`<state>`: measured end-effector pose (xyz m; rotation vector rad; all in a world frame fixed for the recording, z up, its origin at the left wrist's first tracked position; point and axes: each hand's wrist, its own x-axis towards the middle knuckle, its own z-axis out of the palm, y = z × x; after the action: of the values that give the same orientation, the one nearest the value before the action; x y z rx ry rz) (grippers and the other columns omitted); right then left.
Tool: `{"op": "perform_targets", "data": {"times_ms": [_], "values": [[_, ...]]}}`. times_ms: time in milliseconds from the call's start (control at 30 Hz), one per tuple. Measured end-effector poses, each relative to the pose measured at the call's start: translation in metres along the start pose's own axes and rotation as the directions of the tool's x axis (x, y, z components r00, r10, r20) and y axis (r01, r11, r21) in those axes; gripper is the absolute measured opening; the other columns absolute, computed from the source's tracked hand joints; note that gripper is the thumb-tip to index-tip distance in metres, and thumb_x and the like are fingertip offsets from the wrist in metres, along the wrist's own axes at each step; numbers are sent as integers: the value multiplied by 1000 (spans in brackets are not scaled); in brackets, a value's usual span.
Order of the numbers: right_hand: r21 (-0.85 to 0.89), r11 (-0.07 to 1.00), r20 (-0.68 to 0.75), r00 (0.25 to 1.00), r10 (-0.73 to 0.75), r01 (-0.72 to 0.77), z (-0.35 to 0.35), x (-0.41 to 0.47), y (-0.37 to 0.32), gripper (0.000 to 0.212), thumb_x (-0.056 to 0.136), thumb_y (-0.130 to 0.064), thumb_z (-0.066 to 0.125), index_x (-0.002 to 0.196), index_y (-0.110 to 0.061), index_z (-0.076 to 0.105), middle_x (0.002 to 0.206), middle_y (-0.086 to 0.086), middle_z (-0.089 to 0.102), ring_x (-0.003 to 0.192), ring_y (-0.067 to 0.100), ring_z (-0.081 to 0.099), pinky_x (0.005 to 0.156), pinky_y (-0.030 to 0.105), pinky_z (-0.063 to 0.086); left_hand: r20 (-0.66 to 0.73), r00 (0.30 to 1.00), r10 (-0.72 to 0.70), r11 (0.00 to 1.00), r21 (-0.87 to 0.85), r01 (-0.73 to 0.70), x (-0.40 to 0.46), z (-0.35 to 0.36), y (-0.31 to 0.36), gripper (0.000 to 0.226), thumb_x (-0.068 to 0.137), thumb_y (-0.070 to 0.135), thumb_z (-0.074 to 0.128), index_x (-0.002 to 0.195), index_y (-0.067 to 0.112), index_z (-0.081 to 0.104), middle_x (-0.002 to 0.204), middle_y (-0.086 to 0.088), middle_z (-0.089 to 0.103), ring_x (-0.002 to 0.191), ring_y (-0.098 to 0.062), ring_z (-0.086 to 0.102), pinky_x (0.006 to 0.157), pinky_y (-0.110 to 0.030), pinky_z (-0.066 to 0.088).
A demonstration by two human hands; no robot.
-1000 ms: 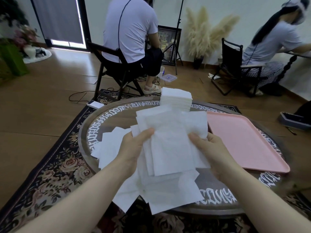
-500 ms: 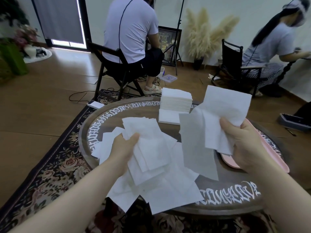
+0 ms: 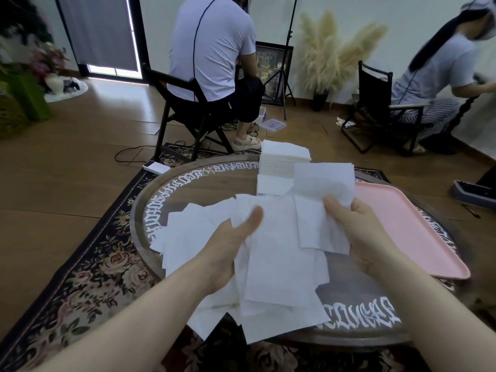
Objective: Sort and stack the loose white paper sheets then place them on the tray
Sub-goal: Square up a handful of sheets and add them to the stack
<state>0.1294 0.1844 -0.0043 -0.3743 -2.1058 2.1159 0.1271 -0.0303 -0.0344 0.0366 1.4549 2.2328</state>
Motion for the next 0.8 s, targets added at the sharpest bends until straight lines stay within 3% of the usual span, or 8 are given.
{"op": "perform_targets", "data": {"times_ms": [100,267,333,433,533,633,733,800], "values": [[9,998,-54,997,-59,59,-1,-2,-5,20,100,-30,54,97,-18,70,96,-5,77,91,16,71,81,37,54,-4,999,45,995,84,-44,0,-1,-2,55,66,17,76,119,8,64,109,-8,74,97,-24,72,79,-32,59],[161,974,-125,982,-139,158,-3,-4,-15,18,100,-29,53,100,-19,68,97,-3,77,94,19,72,84,40,56,-41,998,37,996,87,-33,3,-11,1,35,76,7,72,111,8,67,107,-10,75,94,-26,73,81,-35,60],[127,984,-86,990,-113,123,-4,-5,-12,15,99,-23,55,103,-16,68,103,4,76,97,25,71,85,43,56,-39,999,24,997,74,-21,3,-13,0,35,75,6,72,110,6,68,108,-12,74,94,-27,73,81,-36,60],[63,998,9,1000,21,-22,-2,-7,-3,18,92,-11,64,110,-13,68,101,7,76,85,23,73,68,36,57,-56,998,22,998,59,-19,1,-13,0,40,73,7,72,112,5,67,110,-14,73,98,-30,72,85,-39,58],[119,989,-33,995,97,-92,3,-7,4,24,89,-6,67,113,-7,67,97,10,76,81,26,72,65,36,58,-56,998,25,999,26,-24,0,-13,-1,45,72,7,73,116,4,66,112,-14,73,103,-32,70,87,-40,57],[119,992,-181,983,-11,33,6,-6,5,14,90,-6,66,104,-11,68,92,2,75,84,22,70,83,41,56,3,1000,-23,996,86,22,-3,-10,-6,49,68,5,76,115,6,66,109,-10,74,99,-26,72,78,-32,59],[104,978,-275,951,-144,178,3,-4,-2,13,92,-7,65,90,-20,68,77,-14,75,74,4,70,80,31,52,-15,999,-45,980,195,47,-1,-12,-9,34,78,-3,74,110,7,68,106,-9,75,95,-26,73,76,-31,59],[131,967,-277,945,-174,217,0,-4,-8,12,93,-8,64,98,-18,68,87,-11,76,85,10,71,85,35,53,-82,996,-44,976,212,60,2,-16,-8,27,79,-6,73,102,7,70,100,-9,76,88,-25,74,75,-32,59]]}}
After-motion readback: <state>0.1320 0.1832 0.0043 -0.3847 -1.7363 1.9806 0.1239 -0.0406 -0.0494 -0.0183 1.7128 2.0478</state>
